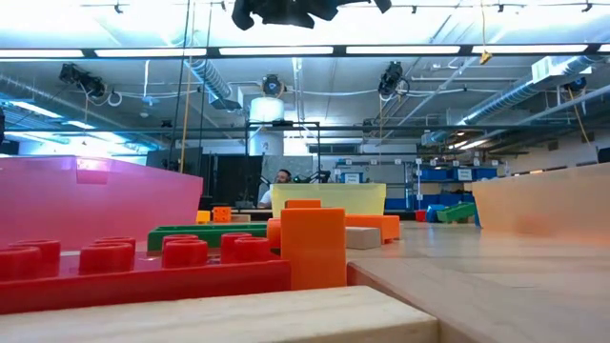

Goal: Sort blocks by size
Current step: Put the 3 stud blue game piece into the pink bin

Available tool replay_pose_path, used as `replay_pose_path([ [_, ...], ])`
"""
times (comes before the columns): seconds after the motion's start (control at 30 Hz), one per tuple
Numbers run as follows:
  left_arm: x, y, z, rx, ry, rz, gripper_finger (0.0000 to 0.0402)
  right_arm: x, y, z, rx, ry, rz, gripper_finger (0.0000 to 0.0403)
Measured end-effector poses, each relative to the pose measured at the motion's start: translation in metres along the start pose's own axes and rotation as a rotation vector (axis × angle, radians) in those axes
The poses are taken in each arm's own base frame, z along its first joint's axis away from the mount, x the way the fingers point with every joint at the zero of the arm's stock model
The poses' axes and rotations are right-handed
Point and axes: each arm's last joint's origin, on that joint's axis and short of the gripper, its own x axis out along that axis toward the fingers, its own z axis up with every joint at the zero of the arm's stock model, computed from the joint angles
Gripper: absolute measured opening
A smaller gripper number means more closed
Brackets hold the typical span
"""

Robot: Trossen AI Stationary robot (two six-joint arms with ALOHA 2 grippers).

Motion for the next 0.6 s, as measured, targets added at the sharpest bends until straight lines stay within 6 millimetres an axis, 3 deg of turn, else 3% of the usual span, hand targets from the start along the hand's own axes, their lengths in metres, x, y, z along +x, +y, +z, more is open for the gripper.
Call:
replay_pose_path([
  [0.43, -0.003, -0.006, 0.001, 0.061, -0.009, -0.138, 0.0165, -0.002, 0.003, 0.001, -0.209, 0.002, 0.089, 0.0167],
  [0.6, -0.007, -0.009, 0.002, 0.107, -0.02, -0.152, 0.0165, -0.017, -0.002, 0.007, -0.22, -0.016, 0.091, 0.0167],
])
